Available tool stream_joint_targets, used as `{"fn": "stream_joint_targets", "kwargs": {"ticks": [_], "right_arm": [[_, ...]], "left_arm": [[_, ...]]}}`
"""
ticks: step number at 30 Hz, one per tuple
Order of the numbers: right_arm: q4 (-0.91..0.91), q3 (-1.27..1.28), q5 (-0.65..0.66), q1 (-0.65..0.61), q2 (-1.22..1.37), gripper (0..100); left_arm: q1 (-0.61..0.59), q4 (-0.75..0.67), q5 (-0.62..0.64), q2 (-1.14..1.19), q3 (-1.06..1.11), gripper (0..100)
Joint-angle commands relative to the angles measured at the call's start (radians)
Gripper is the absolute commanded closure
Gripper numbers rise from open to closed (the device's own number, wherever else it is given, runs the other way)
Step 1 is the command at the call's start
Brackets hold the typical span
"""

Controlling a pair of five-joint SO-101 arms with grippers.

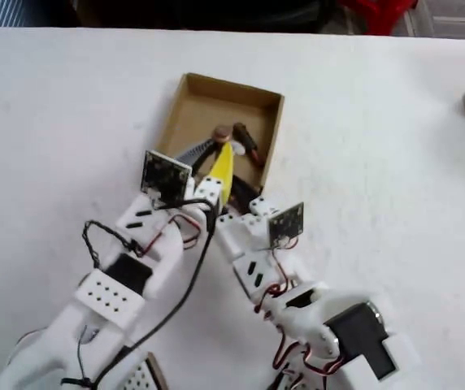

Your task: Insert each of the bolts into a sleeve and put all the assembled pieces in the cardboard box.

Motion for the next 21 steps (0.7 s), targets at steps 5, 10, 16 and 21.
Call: {"fn": "stream_joint_targets", "kwargs": {"ticks": [5, 10, 16, 21], "right_arm": [[-0.019, -0.006, 0.014, 0.001, -0.004, 98.3], [-0.019, -0.006, 0.014, 0.002, -0.004, 98.3], [0.013, -0.008, 0.014, -0.002, -0.004, 98.3], [0.008, -0.009, 0.014, 0.005, -0.004, 98.2]], "left_arm": [[0.004, 0.049, 0.017, -0.007, -0.025, 98], [-0.012, 0.114, 0.012, -0.004, -0.029, 98], [-0.025, 0.147, 0.011, -0.008, -0.026, 81], [-0.053, 0.255, 0.011, -0.01, -0.025, 63]]}}
